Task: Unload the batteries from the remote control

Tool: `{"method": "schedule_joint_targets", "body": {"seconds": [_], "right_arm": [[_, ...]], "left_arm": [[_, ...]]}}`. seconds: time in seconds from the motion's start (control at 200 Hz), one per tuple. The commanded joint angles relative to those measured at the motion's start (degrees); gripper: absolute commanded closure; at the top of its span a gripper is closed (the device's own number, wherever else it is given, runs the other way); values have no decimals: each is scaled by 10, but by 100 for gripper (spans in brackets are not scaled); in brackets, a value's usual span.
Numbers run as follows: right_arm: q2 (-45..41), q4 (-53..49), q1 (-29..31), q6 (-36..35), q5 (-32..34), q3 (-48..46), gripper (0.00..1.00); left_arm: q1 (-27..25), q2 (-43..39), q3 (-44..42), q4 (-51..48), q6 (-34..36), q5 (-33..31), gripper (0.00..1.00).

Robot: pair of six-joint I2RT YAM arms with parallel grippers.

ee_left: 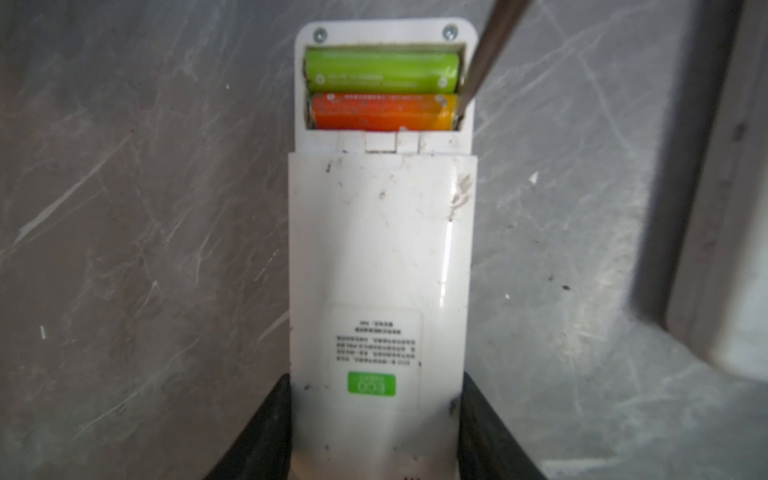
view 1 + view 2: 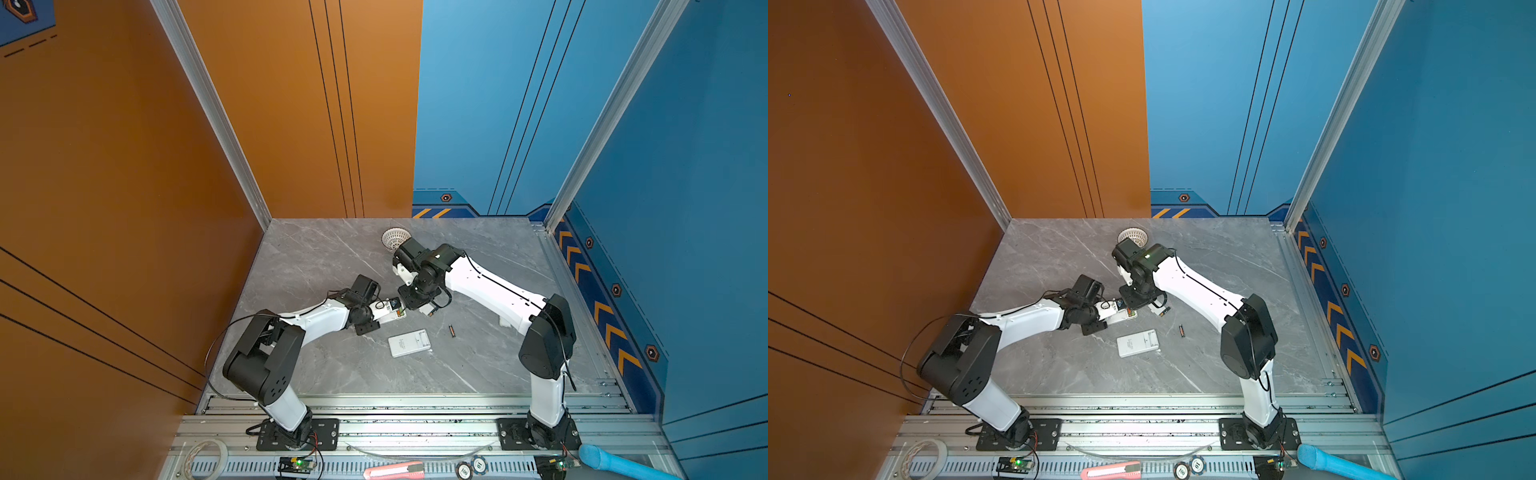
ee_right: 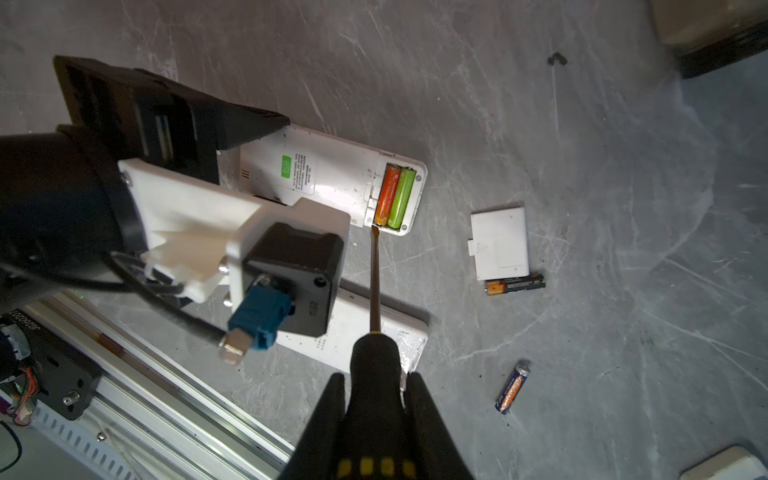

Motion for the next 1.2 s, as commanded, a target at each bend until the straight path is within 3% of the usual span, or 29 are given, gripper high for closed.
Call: {"method": "schedule_joint_targets", "body": {"seconds": [0.0, 0.325, 1.196], "right_arm": [[7, -25, 4, -12, 5, 13, 100], [19, -22, 5, -11, 31, 24, 100], [44, -3, 1, -10, 13, 33, 100]], "left_arm": [[-2, 14, -25, -18, 10, -47, 98], [-3, 18, -17, -23, 13, -38, 99], [0, 21, -12, -26, 17, -24, 100]]}}
